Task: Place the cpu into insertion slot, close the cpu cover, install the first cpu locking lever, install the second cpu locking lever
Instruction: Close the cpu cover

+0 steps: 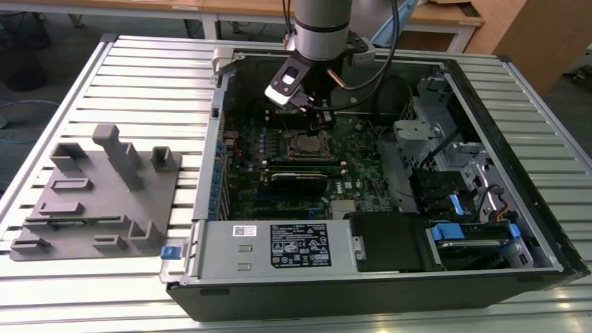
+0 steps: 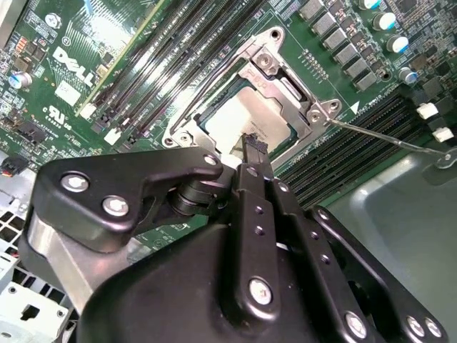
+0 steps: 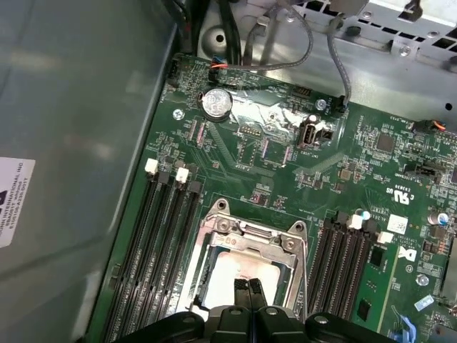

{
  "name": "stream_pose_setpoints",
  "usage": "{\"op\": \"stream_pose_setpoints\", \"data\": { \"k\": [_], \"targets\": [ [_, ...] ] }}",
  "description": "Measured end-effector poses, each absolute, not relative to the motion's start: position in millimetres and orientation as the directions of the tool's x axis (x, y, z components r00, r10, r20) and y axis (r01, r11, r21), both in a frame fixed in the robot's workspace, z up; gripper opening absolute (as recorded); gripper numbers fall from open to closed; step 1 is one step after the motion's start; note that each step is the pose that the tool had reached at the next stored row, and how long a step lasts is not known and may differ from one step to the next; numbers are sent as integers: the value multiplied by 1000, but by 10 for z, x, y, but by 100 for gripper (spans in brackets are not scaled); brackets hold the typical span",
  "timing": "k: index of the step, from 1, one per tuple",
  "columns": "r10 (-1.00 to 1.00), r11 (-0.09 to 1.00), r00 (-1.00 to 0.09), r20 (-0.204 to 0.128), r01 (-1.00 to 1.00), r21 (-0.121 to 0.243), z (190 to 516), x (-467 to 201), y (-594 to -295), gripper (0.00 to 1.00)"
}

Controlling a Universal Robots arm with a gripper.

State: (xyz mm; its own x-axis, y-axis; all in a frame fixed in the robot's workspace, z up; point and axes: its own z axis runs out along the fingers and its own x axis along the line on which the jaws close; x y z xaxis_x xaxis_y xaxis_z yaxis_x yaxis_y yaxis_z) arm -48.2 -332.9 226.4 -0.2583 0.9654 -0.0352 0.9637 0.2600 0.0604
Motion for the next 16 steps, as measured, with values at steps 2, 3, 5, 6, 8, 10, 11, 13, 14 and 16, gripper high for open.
{"op": "stream_pose_setpoints", "data": {
  "k": [2, 3, 5, 6, 8, 10, 11, 13, 14, 16],
  "targets": [
    [965, 260, -258, -35, 964, 60, 2263, -482, -3329, 11],
    [965, 263, -261, -35, 963, 60, 2264, -482, -3329, 11],
    [960, 280, -278, -35, 958, 60, 2264, -482, -3329, 11],
    [956, 294, -292, -35, 954, 60, 2264, -482, -3329, 11],
    [945, 326, -325, -35, 943, 60, 2263, -482, -3329, 11],
    [933, 360, -359, -35, 931, 60, 2262, -482, -3329, 11],
    [926, 378, -377, -35, 924, 60, 2262, -482, -3329, 11],
    [912, 411, -410, -35, 910, 60, 2261, -482, -3329, 11],
    [904, 427, -426, -35, 902, 60, 2260, -482, -3329, 11],
    [888, 459, -458, -35, 886, 60, 2259, -482, -3329, 11]
  ]
}}
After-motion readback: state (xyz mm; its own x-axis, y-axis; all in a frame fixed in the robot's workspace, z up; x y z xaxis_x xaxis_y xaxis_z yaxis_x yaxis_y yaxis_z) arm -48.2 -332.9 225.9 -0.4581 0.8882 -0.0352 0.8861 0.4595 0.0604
